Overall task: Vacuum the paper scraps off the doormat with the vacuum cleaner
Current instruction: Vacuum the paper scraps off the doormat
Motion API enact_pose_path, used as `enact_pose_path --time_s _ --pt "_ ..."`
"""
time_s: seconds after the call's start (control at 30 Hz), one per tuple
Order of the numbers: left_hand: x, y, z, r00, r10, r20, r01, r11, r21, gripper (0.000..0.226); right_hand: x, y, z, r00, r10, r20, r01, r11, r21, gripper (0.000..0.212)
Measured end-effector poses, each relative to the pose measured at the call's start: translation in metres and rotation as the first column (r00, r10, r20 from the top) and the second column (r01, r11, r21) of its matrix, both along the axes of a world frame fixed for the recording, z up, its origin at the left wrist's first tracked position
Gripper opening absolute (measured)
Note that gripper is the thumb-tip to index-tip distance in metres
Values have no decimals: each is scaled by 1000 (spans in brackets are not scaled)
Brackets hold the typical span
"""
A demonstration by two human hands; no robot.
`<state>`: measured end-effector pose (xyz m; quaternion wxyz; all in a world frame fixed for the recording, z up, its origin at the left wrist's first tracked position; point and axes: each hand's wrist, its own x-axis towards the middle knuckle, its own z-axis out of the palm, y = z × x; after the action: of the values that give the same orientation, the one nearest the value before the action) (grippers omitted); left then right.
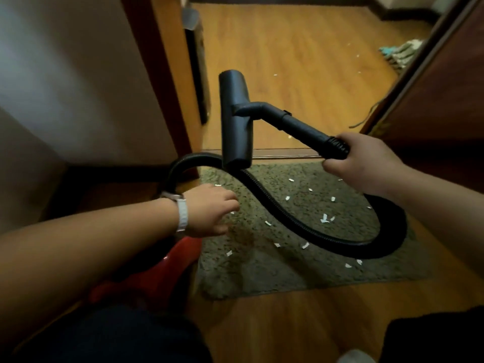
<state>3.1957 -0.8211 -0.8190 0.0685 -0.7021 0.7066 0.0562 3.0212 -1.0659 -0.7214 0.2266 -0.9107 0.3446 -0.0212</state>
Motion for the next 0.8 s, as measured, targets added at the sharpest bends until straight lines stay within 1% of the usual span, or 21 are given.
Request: enact_pose_path --time_s 0.07,0.1,0.23,0.33,0.37,0.43,0.53,0.6,0.67,0.73,0.8 --pt "-10 -55 -20 1000 -15 17 13 992 124 42 -1 -17 -10 1000 -30 1 30 999 -12 26" --pt "-15 -76 -29 1000 -18 18 15 988 154 42 -2 -24 -15 999 -42 0 42 999 -13 26" --pt "-24 -127 -66 998 -59 -31 62 992 113 46 -6 -46 -31 996 -82 -22 83 996 45 28" --pt "-12 -142 -88 998 46 -40 -43 995 85 55 -11 -54 -39 995 -94 -25 96 990 102 29" --pt "-6 -145 -94 997 79 -21 -77 992 103 59 -12 -56 -42 995 -95 -29 98 990 105 29" --pt "6 -146 -105 993 104 64 -114 977 182 66 -13 -61 -47 994 -95 -45 99 991 93 29" --pt "18 -142 -111 978 80 195 -130 957 261 73 -17 -70 -50 993 -106 -54 110 991 74 31" --pt "17 -140 -111 972 39 231 -103 957 270 68 -19 -75 -53 991 -119 -59 122 990 64 31" --pt "13 -135 -111 971 -42 234 -19 968 252 51 -19 -77 -57 989 -134 -68 139 988 74 30" --pt "14 -128 -106 972 -114 208 73 978 195 31 -19 -76 -64 985 -138 -101 146 987 74 29" --pt "19 -116 -96 982 -127 140 99 976 193 26 -18 -74 -71 978 -125 -165 135 990 49 28"
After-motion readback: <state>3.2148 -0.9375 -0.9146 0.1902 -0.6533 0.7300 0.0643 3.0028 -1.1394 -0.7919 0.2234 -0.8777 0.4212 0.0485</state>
